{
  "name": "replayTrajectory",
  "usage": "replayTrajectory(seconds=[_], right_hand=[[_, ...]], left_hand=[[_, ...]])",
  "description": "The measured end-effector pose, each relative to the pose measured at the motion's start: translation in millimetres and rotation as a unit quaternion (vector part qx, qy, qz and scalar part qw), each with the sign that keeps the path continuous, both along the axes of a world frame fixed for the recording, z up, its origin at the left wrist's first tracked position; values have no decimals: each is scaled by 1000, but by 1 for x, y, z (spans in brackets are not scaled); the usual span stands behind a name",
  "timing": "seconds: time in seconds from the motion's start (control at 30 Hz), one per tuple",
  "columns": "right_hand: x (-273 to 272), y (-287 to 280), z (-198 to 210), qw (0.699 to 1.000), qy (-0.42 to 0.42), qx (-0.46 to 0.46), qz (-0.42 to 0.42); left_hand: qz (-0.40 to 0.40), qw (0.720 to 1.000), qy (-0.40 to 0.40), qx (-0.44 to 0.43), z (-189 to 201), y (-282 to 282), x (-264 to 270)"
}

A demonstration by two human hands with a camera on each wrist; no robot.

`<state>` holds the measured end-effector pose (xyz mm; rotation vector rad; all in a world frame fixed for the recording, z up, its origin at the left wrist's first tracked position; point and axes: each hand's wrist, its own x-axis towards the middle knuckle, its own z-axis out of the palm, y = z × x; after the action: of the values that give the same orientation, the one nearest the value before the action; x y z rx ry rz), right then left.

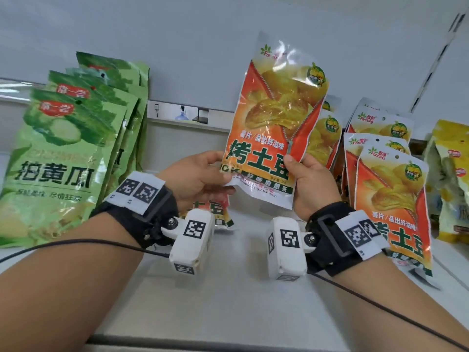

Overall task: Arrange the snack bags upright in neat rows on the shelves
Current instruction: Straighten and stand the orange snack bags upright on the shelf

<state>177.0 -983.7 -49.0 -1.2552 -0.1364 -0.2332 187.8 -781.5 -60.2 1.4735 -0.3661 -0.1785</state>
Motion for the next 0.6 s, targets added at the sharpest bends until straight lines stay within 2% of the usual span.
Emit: replayTrajectory(seconds=[0.13, 0.3, 0.43, 0.6], right_hand=[[11, 15, 3, 1000, 13, -5, -15], [22, 30, -11, 998, 2, -58, -31], [20, 20, -27, 995, -24, -78, -52], [18, 14, -27, 989, -43, -118, -73]], left_hand=[[43, 998, -46, 14, -6, 10, 3], [103, 990, -71, 66, -14, 20, 10], [131, 980, -96, 118, -18, 25, 16], [149, 968, -102, 172, -18, 20, 17]])
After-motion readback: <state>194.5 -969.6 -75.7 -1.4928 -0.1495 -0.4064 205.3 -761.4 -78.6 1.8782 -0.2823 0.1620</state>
